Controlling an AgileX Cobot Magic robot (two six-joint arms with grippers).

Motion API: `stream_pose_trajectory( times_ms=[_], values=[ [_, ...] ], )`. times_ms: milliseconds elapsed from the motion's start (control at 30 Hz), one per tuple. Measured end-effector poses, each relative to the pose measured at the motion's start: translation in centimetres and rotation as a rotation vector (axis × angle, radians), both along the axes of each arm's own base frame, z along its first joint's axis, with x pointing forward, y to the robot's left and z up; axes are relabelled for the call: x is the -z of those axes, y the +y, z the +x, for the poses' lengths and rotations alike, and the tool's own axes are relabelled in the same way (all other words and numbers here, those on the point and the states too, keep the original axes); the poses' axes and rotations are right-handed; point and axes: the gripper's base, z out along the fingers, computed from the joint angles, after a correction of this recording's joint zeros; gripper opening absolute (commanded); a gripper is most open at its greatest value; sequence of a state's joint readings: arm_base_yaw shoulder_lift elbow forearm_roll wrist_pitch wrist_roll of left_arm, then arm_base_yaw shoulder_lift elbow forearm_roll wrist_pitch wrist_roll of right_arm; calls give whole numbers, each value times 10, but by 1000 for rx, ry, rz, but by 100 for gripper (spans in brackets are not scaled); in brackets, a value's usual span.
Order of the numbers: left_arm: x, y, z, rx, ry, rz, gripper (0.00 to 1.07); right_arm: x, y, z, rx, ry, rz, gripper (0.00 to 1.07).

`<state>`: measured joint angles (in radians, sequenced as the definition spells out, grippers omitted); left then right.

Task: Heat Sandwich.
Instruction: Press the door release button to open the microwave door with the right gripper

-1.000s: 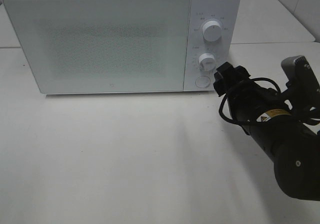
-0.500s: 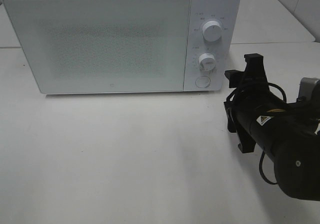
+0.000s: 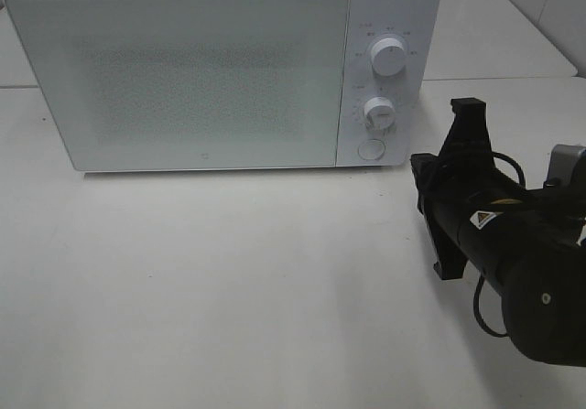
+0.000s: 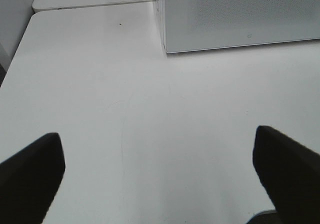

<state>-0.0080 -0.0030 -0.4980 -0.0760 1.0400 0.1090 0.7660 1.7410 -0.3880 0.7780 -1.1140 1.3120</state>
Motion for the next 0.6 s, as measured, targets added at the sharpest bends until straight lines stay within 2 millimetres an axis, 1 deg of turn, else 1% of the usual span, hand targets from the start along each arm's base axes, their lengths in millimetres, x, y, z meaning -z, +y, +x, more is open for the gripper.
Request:
stream_pose_trajectory(
  times_ms=[233,433,533,600],
  values=[
    [0,0,0,0,0,0,98,2,0,-1,-5,23,0,0],
    [0,0,0,0,0,0,98,6,1,-2,-10,77,3,0],
    [0,0,0,0,0,0,98,7,2,0,-8,97,10,0],
    [0,0,0,0,0,0,98,6,1,7,2,116,21,0]
  ],
)
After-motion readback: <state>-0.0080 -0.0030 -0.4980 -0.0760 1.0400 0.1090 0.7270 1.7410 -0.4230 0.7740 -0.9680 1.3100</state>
